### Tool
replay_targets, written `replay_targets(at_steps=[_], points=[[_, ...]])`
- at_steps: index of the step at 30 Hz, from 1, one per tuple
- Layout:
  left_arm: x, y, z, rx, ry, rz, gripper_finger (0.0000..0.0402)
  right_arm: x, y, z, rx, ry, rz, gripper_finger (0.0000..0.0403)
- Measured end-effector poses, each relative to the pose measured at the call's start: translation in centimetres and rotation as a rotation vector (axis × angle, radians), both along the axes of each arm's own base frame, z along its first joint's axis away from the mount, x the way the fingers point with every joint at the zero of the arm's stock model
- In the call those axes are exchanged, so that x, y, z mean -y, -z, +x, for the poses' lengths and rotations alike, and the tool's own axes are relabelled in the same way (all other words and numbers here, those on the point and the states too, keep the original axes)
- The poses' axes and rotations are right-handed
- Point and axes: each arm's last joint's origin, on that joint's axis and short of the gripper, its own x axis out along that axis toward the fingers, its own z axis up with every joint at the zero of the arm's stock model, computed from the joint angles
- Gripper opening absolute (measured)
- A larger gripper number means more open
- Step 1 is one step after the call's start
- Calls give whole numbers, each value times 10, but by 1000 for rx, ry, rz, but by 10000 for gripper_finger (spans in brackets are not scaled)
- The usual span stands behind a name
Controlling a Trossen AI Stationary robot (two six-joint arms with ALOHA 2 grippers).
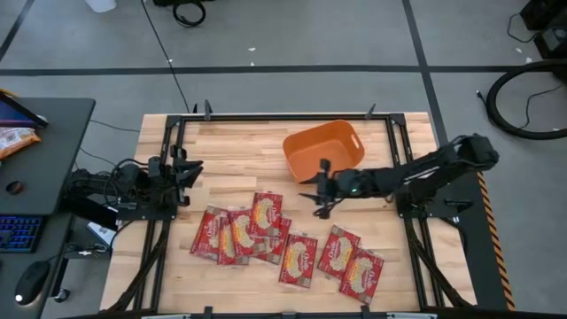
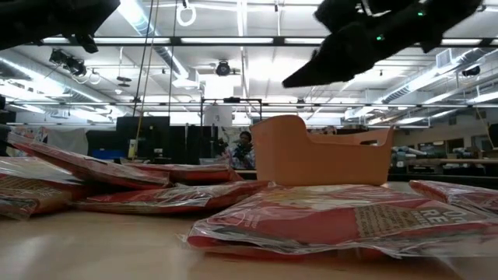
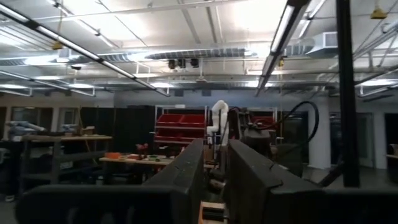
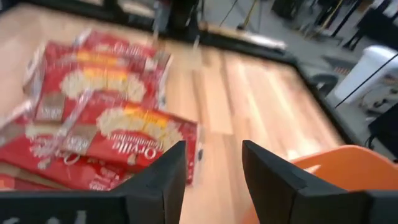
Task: Sort popcorn bags into baskets
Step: Put the popcorn pack into the orange bin
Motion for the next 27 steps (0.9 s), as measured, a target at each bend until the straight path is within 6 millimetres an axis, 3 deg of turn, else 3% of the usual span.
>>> replay_targets(at_steps=[6, 11, 19, 27], points=[[0, 0, 0, -1, 1, 2, 90, -9, 11, 33, -177, -73, -30, 199], [0, -1, -1, 8, -11, 22, 88, -23, 18, 57, -329, -190, -187, 223], [0, -1, -1, 6, -10, 21, 87, -42, 33, 90, -493, -353, -441, 200], [0, 0, 0, 2, 1, 2, 87, -44, 41, 116, -670, -372, -540, 183]])
